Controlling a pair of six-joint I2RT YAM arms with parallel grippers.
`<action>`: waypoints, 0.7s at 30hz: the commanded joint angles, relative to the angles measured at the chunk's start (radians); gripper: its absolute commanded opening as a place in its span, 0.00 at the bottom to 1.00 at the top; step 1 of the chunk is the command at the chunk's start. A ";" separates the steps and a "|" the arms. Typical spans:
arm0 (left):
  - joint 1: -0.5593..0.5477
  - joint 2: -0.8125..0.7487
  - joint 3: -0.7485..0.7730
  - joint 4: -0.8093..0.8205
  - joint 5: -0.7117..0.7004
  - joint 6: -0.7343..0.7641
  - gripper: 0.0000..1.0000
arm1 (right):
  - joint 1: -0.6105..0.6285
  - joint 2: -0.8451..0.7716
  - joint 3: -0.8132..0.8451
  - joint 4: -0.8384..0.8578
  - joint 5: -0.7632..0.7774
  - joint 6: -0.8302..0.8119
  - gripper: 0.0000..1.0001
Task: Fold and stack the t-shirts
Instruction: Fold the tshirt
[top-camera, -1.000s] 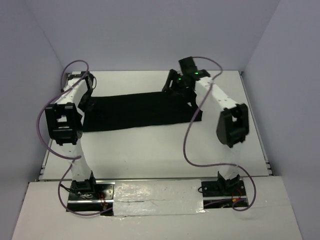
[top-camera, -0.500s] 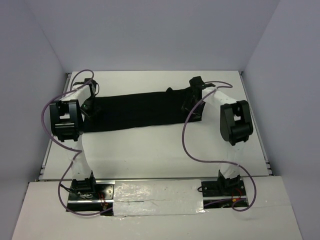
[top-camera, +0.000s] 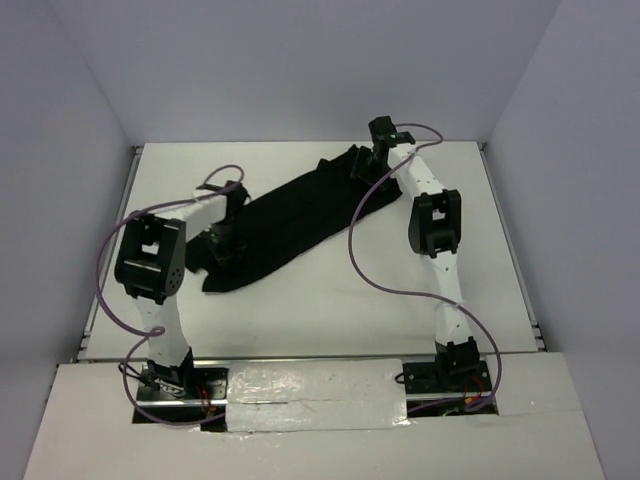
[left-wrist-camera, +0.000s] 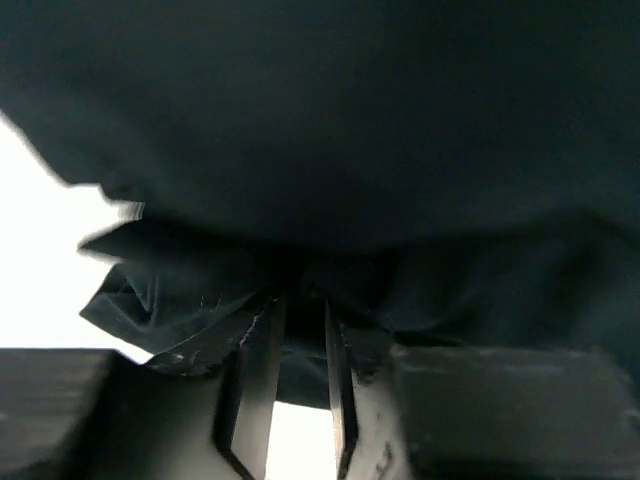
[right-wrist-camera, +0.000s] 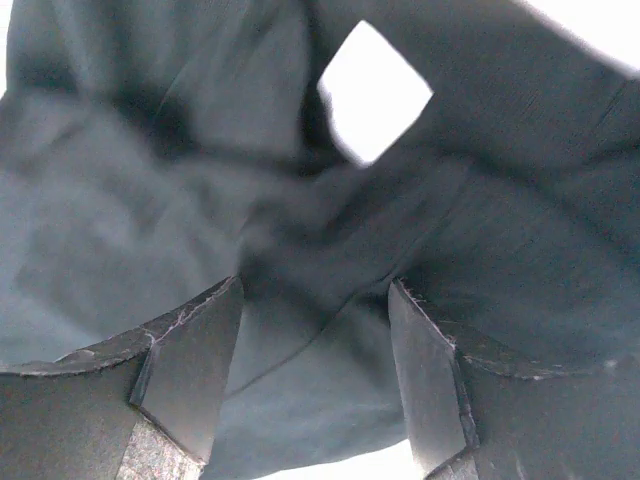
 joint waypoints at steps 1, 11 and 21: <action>-0.184 0.015 -0.011 -0.013 0.231 -0.067 0.39 | -0.001 -0.026 0.034 0.063 -0.220 -0.107 0.68; -0.521 0.088 0.236 -0.166 0.319 -0.041 0.86 | 0.006 -0.107 0.009 0.296 -0.501 -0.099 0.71; -0.502 -0.070 0.318 -0.263 0.247 0.053 1.00 | -0.057 -0.314 -0.014 0.075 -0.135 -0.156 0.86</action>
